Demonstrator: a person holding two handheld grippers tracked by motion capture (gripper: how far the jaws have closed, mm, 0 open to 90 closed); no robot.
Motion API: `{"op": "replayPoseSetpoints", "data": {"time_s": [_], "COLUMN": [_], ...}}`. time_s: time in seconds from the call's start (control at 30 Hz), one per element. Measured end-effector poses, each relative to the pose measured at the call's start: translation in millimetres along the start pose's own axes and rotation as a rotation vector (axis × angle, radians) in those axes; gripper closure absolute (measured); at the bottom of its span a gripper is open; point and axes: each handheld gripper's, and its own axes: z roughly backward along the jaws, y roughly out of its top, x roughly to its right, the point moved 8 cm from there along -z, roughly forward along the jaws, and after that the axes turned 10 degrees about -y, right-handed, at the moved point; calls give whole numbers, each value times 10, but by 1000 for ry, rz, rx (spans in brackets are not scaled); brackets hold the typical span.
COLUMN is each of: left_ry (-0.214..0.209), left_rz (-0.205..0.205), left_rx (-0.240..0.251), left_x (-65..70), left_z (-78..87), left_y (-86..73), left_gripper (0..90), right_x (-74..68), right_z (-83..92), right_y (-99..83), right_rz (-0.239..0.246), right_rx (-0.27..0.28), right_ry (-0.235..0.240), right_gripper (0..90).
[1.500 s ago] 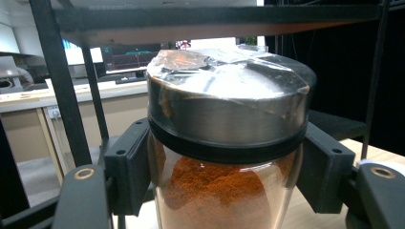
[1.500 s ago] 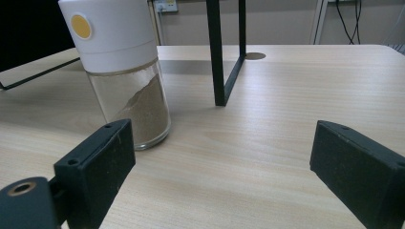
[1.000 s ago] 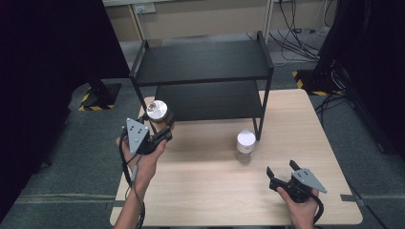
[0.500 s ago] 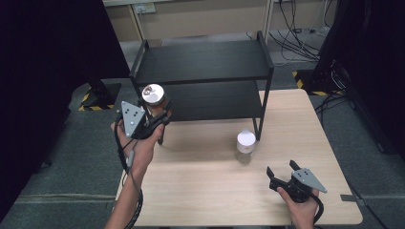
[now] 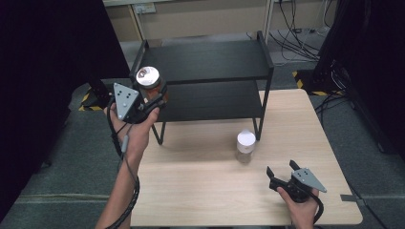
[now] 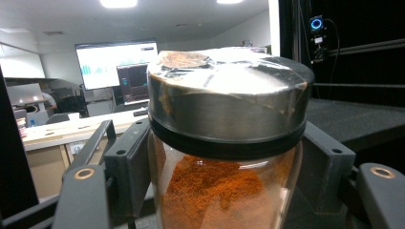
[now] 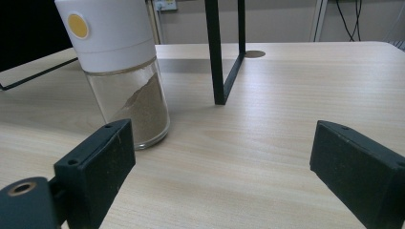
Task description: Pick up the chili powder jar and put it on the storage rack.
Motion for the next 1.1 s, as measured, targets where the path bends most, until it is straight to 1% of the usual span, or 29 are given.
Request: {"op": "replayPoseSetpoints", "data": {"time_s": [0.13, 0.33, 0.77, 0.9, 1.1], "left_ry": [-2, 1, 24, 35, 53], "left_rz": [-7, -4, 12, 16, 30], "left_rx": [-1, -6, -32, -55, -85], "left_x": [-26, -67, -255, -306, -396], "left_z": [-65, -147, -390, -489, -633], "left_y": [108, 188, 405, 435, 398], "left_gripper": [304, 304, 304, 304, 304], "right_x": [2, 0, 7, 7, 9], "right_z": [-1, -1, -2, -4, -4], "right_y": [1, 1, 1, 1, 1], "right_rz": [-1, 1, -2, -3, -5], "right_rx": [-1, 0, -1, -2, -2], "right_ry": [1, 0, 1, 2, 2], "right_gripper": [83, 83, 83, 83, 83]}}
